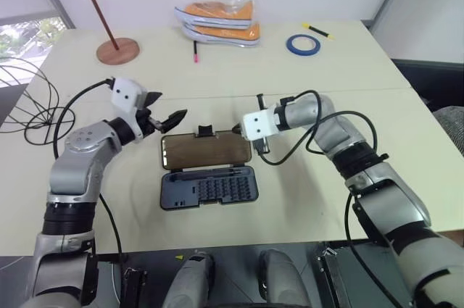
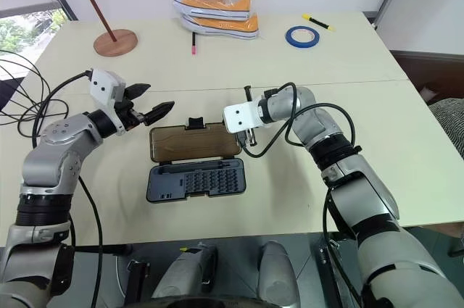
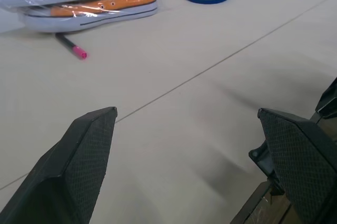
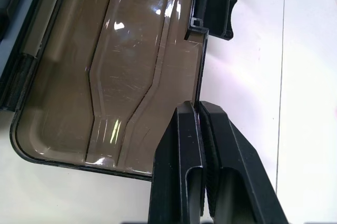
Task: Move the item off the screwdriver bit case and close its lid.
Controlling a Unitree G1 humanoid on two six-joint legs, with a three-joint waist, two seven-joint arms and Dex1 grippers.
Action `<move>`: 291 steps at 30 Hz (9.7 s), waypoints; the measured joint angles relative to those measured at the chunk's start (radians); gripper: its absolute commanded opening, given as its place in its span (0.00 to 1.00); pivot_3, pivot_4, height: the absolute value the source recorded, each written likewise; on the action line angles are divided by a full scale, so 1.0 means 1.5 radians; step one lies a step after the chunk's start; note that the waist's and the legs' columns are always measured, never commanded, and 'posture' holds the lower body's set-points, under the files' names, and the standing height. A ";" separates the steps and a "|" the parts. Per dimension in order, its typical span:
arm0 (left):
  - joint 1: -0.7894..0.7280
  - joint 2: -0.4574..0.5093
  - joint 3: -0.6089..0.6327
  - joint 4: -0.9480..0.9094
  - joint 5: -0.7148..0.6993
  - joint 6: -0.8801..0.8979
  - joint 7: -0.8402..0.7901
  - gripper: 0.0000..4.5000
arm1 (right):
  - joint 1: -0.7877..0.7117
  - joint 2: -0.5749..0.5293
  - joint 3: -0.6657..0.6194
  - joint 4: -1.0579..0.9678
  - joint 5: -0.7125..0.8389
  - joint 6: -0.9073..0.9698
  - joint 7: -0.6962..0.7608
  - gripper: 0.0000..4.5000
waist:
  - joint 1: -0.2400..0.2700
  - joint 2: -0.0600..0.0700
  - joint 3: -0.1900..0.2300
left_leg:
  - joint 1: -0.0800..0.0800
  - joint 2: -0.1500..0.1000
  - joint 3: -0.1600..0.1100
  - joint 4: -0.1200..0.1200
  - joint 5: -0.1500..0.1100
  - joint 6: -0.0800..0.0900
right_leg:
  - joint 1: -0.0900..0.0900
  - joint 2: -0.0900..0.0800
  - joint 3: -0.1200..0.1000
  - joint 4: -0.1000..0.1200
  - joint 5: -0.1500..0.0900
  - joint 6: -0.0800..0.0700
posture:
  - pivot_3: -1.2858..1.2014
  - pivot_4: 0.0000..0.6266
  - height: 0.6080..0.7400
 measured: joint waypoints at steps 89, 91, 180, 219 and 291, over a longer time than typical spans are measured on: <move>0.413 0.103 -0.049 -0.227 -0.048 -0.060 -0.137 0.01 | -0.043 0.119 -0.097 0.071 0.177 0.546 0.075 0.90 | -0.001 0.003 0.000 | 0.001 0.001 0.001 -0.002 -0.002 0.004 | -0.001 0.000 0.002 0.000 0.000 0.000 | 0.52 0.24 1.00; 0.415 0.101 -0.049 -0.226 -0.048 -0.064 -0.138 0.01 | -0.043 0.123 -0.097 0.087 0.176 0.537 0.060 0.90 | -0.001 0.003 0.000 | 0.001 0.001 0.001 -0.002 -0.002 0.004 | -0.001 0.000 0.002 0.000 0.000 0.000 | 0.52 0.24 1.00; -0.019 0.111 0.032 0.161 -0.083 -0.035 -0.130 0.00 | 0.216 -0.046 -0.050 -0.390 -0.013 0.145 -0.149 0.01 | 0.018 0.002 0.001 | 0.001 0.012 0.010 -0.002 -0.002 0.003 | -0.004 0.012 0.008 -0.002 0.004 -0.006 | 0.52 0.24 1.00; 0.021 0.093 -0.051 0.134 -0.037 -0.036 -0.337 0.00 | 0.177 -0.229 -0.148 -0.438 0.119 0.296 0.050 0.84 | 0.014 0.001 0.001 | 0.001 0.012 0.010 -0.001 -0.002 0.003 | -0.004 0.012 0.008 -0.002 0.004 -0.006 | 0.52 0.24 1.00; -0.309 -0.088 -0.243 0.580 0.205 -0.280 -0.549 0.00 | 0.323 0.206 -0.232 -0.494 1.140 1.295 -0.848 0.01 | 0.012 0.000 0.001 | -0.005 0.011 0.012 0.003 -0.002 0.004 | -0.012 0.011 0.010 0.007 0.005 -0.005 | 0.52 0.24 1.00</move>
